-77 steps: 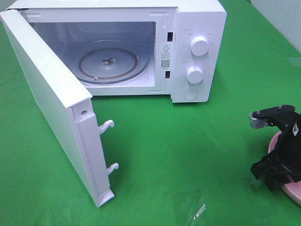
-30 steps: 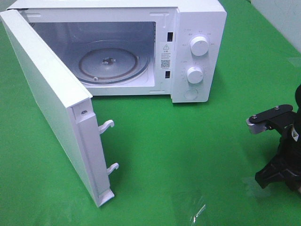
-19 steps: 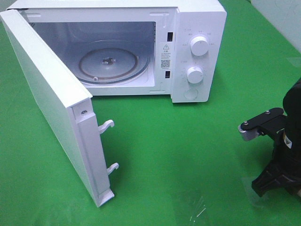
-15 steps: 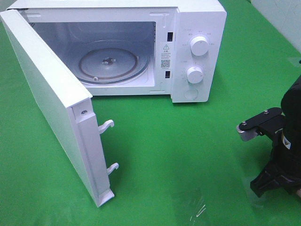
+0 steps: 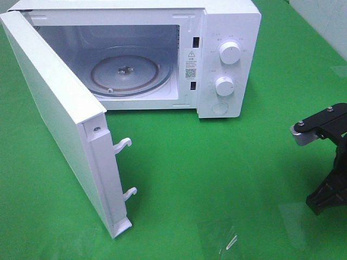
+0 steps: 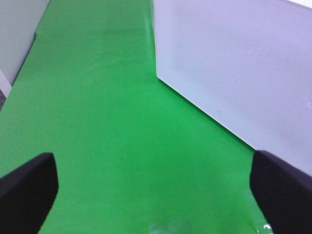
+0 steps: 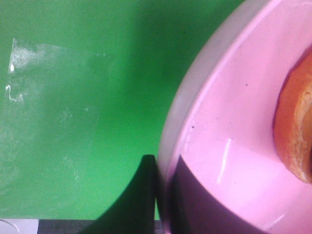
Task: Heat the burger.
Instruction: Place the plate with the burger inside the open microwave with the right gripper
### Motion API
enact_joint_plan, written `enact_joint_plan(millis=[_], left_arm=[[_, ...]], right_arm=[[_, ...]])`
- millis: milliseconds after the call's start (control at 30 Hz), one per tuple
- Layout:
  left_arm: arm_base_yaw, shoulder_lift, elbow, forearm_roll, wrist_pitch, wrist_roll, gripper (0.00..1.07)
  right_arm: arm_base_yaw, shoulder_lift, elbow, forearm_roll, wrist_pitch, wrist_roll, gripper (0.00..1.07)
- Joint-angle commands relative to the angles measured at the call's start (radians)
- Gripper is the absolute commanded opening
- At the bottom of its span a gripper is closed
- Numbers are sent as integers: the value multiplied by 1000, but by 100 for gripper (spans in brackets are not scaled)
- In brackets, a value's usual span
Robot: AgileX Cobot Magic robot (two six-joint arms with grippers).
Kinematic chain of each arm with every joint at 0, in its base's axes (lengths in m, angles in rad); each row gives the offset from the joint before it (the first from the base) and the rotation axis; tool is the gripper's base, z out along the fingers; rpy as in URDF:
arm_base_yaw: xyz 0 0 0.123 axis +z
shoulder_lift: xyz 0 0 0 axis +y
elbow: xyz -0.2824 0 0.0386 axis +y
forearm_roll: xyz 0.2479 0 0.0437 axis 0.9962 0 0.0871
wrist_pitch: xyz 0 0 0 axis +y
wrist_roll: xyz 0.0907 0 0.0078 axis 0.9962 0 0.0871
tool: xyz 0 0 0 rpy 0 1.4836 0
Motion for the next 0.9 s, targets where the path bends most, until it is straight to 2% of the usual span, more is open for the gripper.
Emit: enact_joint_plan(millis=[33, 367, 500, 633, 900], left_arm=[[0, -1, 2, -5, -1, 0, 100], [0, -1, 2, -5, -1, 0, 100], [0, -1, 2, -5, -1, 0, 100], [0, -1, 2, -5, -1, 0, 100], [0, -1, 2, -5, -1, 0, 100]], right_arm=[[2, -48, 3, -53, 44, 7, 0], [4, -77, 3, -41, 74, 7, 0], [57, -77, 3, -53, 86, 7, 0], [153, -77, 3, -71, 144, 7, 0], [248, -77, 3, -78, 163, -4, 0]])
